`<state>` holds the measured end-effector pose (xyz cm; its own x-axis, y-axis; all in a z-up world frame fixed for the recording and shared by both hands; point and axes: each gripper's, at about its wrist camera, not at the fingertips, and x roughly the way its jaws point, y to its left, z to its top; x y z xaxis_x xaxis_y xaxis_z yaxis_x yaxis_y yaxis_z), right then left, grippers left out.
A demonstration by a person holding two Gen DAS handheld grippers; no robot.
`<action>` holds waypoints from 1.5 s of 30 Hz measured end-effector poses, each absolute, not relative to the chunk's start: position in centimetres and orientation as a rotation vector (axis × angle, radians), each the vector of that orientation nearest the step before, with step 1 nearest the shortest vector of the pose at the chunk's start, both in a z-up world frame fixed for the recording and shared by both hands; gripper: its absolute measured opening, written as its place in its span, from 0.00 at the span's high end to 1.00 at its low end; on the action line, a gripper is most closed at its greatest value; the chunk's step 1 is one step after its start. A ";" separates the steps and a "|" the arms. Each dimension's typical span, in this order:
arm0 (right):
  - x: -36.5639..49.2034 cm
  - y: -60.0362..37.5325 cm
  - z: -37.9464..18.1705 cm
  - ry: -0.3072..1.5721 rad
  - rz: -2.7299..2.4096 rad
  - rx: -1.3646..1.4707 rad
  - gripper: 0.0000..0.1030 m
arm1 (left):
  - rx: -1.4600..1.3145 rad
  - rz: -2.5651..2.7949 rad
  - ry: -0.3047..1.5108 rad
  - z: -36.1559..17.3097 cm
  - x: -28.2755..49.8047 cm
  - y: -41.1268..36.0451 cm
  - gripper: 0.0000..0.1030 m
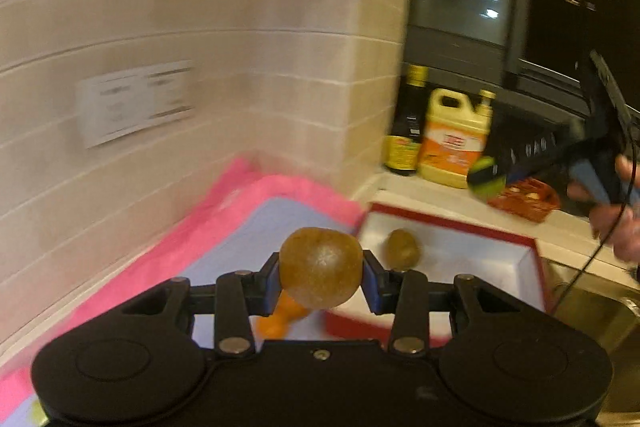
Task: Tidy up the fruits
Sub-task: 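Carry both fruits into the white box and open both tools to release them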
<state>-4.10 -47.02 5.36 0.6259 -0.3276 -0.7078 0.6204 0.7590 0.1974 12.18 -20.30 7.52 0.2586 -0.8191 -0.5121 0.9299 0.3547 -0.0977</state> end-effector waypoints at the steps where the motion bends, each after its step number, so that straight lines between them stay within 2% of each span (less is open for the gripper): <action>1: -5.2 -47.9 4.9 0.710 -0.579 0.474 0.52 | 0.253 -1.221 0.541 7.5 12.0 -22.0 0.53; 8: -10.0 -51.4 0.8 0.792 -0.630 0.520 0.52 | 0.367 -1.320 0.676 3.4 10.3 -33.4 0.53; 17: -8.5 -51.6 -5.0 1.026 -0.669 0.351 0.52 | 0.491 -1.216 0.892 -3.8 9.8 -40.2 0.53; 24: -7.0 -51.7 -7.6 1.162 -0.679 0.248 0.52 | 0.648 -1.088 0.884 -5.8 9.9 -40.9 0.53; 32: -6.5 -51.6 -8.4 1.193 -0.683 0.200 0.52 | 0.622 -1.080 0.967 -7.0 10.9 -40.3 0.50; 35: -6.8 -51.7 -8.0 1.187 -0.684 0.230 0.51 | 0.618 -1.091 0.946 -6.6 10.7 -40.0 0.46; 36: -7.0 -51.7 -7.8 1.177 -0.682 0.241 0.51 | 0.610 -1.094 0.941 -6.4 10.7 -39.9 0.40; 37: -7.2 -51.7 -7.5 1.170 -0.682 0.248 0.50 | 0.597 -1.096 0.938 -6.0 10.8 -39.6 0.28; 38: -7.5 -51.6 -7.1 1.159 -0.681 0.253 0.49 | 0.584 -1.099 0.936 -5.6 10.8 -39.3 0.24; 45: -9.5 -50.3 -2.1 1.008 -0.653 0.267 0.45 | 0.469 -1.113 0.852 -0.7 10.1 -34.2 0.24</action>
<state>-9.48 -50.26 -2.11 0.3657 -0.3818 -0.8488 0.6184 0.7813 -0.0851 10.11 -34.22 -0.67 0.1838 -0.5839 -0.7907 0.9159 0.3937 -0.0779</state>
